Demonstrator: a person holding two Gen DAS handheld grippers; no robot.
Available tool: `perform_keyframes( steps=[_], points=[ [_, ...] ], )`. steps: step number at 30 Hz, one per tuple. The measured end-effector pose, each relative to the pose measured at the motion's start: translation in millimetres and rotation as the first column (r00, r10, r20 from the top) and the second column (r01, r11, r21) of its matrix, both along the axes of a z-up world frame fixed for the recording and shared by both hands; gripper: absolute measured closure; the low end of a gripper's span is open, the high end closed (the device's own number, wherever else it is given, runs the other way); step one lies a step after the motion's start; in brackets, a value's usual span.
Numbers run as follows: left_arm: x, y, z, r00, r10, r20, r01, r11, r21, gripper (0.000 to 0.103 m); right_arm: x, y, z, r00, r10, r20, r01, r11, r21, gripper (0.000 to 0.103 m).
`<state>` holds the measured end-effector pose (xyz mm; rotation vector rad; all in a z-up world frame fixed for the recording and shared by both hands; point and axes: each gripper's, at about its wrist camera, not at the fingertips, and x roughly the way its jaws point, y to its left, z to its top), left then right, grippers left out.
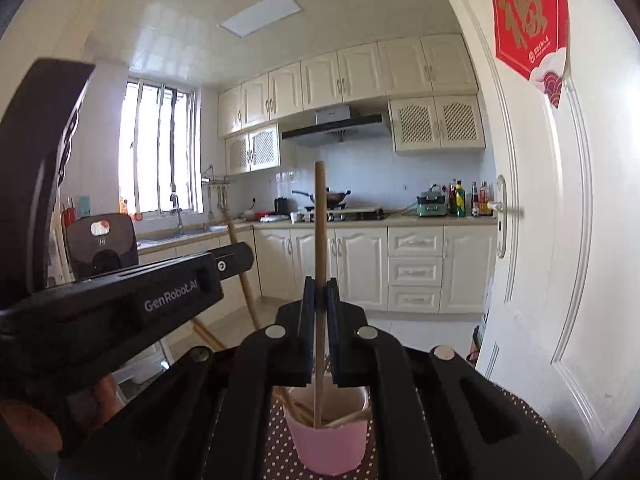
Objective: Organize utensils
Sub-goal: 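Lower the chopsticks into the cup and open both tools, then move both open tools back down over the chopstick pile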
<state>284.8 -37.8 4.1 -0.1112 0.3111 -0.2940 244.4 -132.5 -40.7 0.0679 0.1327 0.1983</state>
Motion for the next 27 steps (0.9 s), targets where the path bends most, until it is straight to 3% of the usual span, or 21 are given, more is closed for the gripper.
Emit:
perform_keyframes(
  steps=[7,8,10,11,14,21,27],
  points=[
    [-6,5,-3,0.998,0.013,-0.063,-0.013,1.0,0.006,0.095,0,-7,-2,0.998,0.005,-0.068,-0.002,0.999,0.04,0.097],
    [-7,6,-4,0.997,0.009,-0.077,-0.008,1.0,0.007,0.094,-1,-9,-2,0.997,0.006,-0.072,-0.002,0.999,0.048,0.095],
    [-10,7,-3,0.996,0.018,-0.09,-0.017,1.0,0.015,0.088,-6,-13,1,0.997,0.002,-0.076,0.004,0.997,0.075,0.082],
    [-13,8,-3,0.996,0.017,-0.09,-0.015,1.0,0.016,0.082,-9,-15,2,0.997,0.001,-0.075,0.005,0.997,0.083,0.079],
    [-26,10,0,0.996,0.03,-0.078,-0.029,0.999,0.021,0.048,-17,-15,6,0.997,0.003,-0.072,0.003,0.996,0.086,0.076],
    [-55,19,6,0.995,0.054,-0.085,-0.05,0.998,0.044,0.048,-42,-15,12,0.997,0.026,-0.076,-0.018,0.995,0.102,0.069],
    [-73,29,-4,0.982,0.069,-0.175,-0.055,0.995,0.086,0.048,-66,-15,10,0.995,0.048,-0.093,-0.039,0.995,0.092,0.068]
  ],
)
